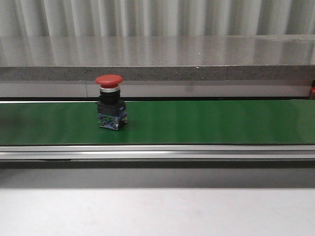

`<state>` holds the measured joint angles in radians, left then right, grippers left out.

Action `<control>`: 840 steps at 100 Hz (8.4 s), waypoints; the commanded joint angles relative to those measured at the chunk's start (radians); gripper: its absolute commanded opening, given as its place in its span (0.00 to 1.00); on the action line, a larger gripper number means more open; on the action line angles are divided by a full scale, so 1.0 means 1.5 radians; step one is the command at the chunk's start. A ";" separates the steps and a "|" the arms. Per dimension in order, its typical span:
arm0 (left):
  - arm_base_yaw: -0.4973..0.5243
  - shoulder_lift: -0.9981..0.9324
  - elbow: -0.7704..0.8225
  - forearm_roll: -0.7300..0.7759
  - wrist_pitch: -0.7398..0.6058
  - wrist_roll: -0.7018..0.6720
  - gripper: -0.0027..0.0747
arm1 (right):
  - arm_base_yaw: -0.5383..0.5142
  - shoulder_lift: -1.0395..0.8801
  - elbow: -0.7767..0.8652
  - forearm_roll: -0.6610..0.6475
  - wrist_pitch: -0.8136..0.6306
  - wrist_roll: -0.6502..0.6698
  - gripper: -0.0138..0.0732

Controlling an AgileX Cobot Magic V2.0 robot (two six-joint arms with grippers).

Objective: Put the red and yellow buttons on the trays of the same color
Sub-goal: 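Lower the yellow button onto the conveyor's near end, open left gripper, then lower the right gripper onto the red button at the conveyor's far end and grasp it, then carry the red button into the red tray and open the right gripper, then return the right gripper to the conveyor end and grasp the yellow button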

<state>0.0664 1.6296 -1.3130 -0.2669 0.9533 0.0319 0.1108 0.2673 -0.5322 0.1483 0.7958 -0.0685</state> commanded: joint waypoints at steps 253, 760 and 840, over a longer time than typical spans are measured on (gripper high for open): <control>-0.107 -0.770 0.507 0.088 -0.290 0.065 0.01 | 0.109 0.610 -0.406 0.035 0.148 -0.040 0.84; -0.107 -0.770 0.507 0.088 -0.291 0.065 0.01 | -0.461 1.077 -0.702 0.039 -0.021 0.145 0.76; -0.107 -0.770 0.507 0.088 -0.291 0.065 0.01 | -0.297 0.722 -0.507 0.036 0.085 0.091 0.76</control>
<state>-0.0845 0.4702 -0.5281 -0.1204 0.5869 0.1382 -0.3683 1.4078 -1.2773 0.1966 0.9177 0.0813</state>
